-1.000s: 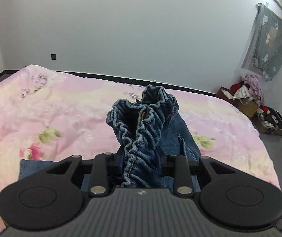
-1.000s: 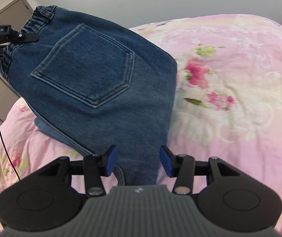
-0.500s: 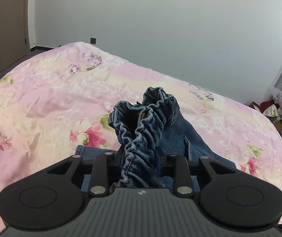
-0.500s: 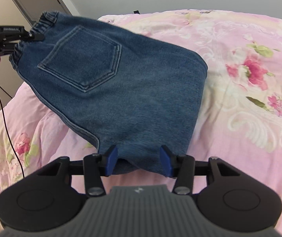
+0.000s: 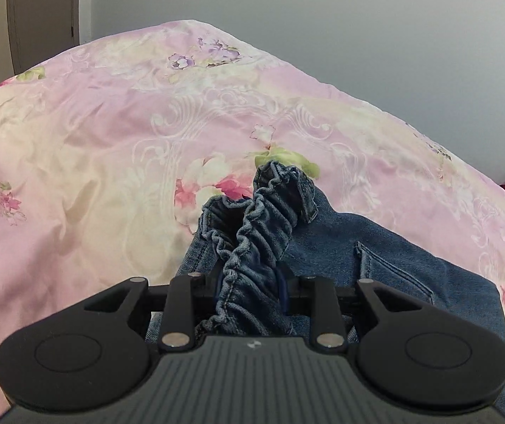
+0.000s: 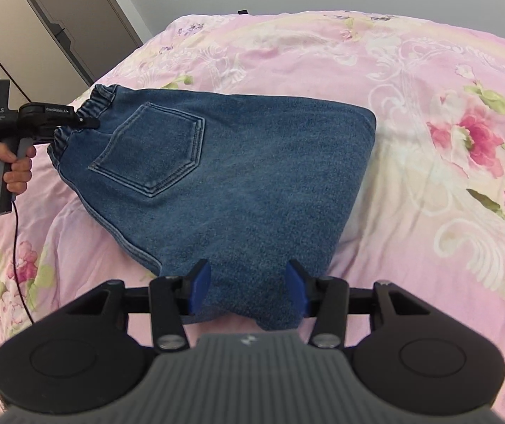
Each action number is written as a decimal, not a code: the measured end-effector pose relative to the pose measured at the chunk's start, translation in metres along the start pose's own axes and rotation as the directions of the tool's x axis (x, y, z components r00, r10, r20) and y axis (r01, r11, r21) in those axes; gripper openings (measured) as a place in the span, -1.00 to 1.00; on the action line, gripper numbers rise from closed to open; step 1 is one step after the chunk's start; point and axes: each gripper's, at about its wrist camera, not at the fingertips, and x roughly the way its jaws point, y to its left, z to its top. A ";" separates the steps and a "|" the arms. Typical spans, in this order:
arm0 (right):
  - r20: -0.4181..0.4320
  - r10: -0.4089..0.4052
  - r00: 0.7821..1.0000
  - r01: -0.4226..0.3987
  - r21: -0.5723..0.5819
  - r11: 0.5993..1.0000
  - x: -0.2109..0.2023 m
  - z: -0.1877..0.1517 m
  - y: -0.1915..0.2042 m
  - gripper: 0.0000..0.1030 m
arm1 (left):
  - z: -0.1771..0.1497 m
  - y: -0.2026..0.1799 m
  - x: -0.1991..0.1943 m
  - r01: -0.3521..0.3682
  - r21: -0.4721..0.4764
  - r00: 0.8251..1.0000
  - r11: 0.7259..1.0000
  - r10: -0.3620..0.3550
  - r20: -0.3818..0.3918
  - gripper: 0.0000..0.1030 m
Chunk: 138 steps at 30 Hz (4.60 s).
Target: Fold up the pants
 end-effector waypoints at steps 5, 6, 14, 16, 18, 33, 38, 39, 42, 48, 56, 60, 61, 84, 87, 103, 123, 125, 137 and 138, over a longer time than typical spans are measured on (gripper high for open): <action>0.015 -0.012 1.000 0.011 0.054 0.998 0.009 0.008 -0.007 -0.01 | -0.010 0.007 0.019 -0.041 0.040 0.998 0.998 0.042 -0.038 -0.12; 0.020 -0.009 1.000 0.007 0.069 0.998 0.009 0.010 -0.008 -0.01 | -0.013 0.007 0.022 -0.060 0.049 0.997 0.997 0.062 -0.035 -0.04; 0.027 0.022 0.999 -0.026 0.181 0.983 0.012 0.015 -0.035 0.01 | -0.010 -0.006 -0.009 -0.152 0.146 0.986 0.978 0.141 0.084 0.51; 0.022 0.031 0.999 -0.035 0.226 0.974 0.014 0.016 -0.047 0.02 | -0.007 -0.012 -0.032 -0.193 0.140 0.972 0.971 0.170 0.159 0.51; 0.018 0.056 0.998 -0.059 0.299 0.952 0.019 0.014 -0.062 0.02 | -0.003 -0.015 -0.050 -0.166 0.148 0.976 0.975 0.141 0.167 0.50; 0.071 0.314 0.947 -0.288 0.626 0.725 0.093 -0.016 -0.127 0.28 | -0.049 -0.019 -0.004 -0.166 0.201 0.982 0.965 0.181 -0.061 0.13; 0.120 0.369 0.922 -0.358 0.633 0.687 0.110 -0.015 -0.130 -0.14 | -0.058 -0.017 0.025 -0.217 0.182 0.964 0.959 0.240 -0.117 0.16; 0.126 0.371 0.920 -0.362 0.637 0.681 0.111 -0.016 -0.130 -0.17 | -0.060 -0.018 0.027 -0.226 0.184 0.962 0.957 0.249 -0.114 0.16; 0.138 0.365 0.921 -0.369 0.617 0.695 0.107 -0.017 -0.126 -0.35 | -0.061 -0.022 0.026 -0.248 0.208 0.956 0.946 0.273 -0.104 0.16; 0.166 0.337 0.927 -0.369 0.564 0.738 0.082 -0.004 -0.108 -0.69 | -0.063 -0.031 0.016 -0.273 0.237 0.952 0.932 0.297 -0.074 0.14; 0.240 0.317 0.917 -0.397 0.489 0.777 0.006 0.008 -0.095 -0.76 | -0.069 -0.075 0.002 -0.266 0.344 0.949 0.901 0.306 -0.069 -0.03; 0.257 0.284 0.924 -0.379 0.511 0.771 -0.036 -0.015 -0.115 -0.76 | -0.081 -0.109 -0.010 -0.165 0.395 0.971 0.904 0.219 -0.097 -0.01; 0.258 0.275 0.926 -0.373 0.524 0.766 -0.047 -0.024 -0.122 -0.76 | -0.086 -0.120 -0.013 -0.140 0.414 0.975 0.899 0.198 -0.102 0.00; 0.187 0.109 0.976 -0.213 0.731 0.649 -0.182 -0.243 -0.276 -0.61 | -0.203 -0.301 -0.068 0.077 0.584 0.988 0.808 0.017 -0.154 -0.01; 0.136 0.093 0.986 -0.162 0.706 0.689 -0.182 -0.240 -0.280 -0.29 | -0.197 -0.322 -0.087 0.132 0.562 0.988 0.817 -0.064 -0.140 -0.01; 0.075 0.037 0.997 -0.077 0.656 0.751 -0.164 -0.174 -0.343 0.07 | -0.211 -0.453 0.004 0.348 0.432 0.930 0.832 -0.249 -0.270 -0.27; 0.183 0.032 0.983 -0.131 0.564 0.815 -0.187 -0.111 -0.305 -0.63 | -0.240 -0.502 0.057 0.172 0.624 0.960 0.763 0.013 -0.280 -0.36; 0.167 0.012 0.986 -0.108 0.575 0.811 -0.189 -0.109 -0.302 -0.63 | -0.241 -0.503 0.049 0.162 0.644 0.967 0.748 0.010 -0.255 -0.38; 0.154 -0.018 0.988 -0.085 0.638 0.765 -0.196 -0.130 -0.303 -0.56 | -0.284 -0.450 -0.063 0.326 0.808 0.943 0.491 -0.113 -0.312 -0.42; 0.153 -0.019 0.988 -0.084 0.641 0.763 -0.196 -0.131 -0.302 -0.52 | -0.295 -0.446 -0.061 0.315 0.835 0.946 0.452 -0.079 -0.315 -0.42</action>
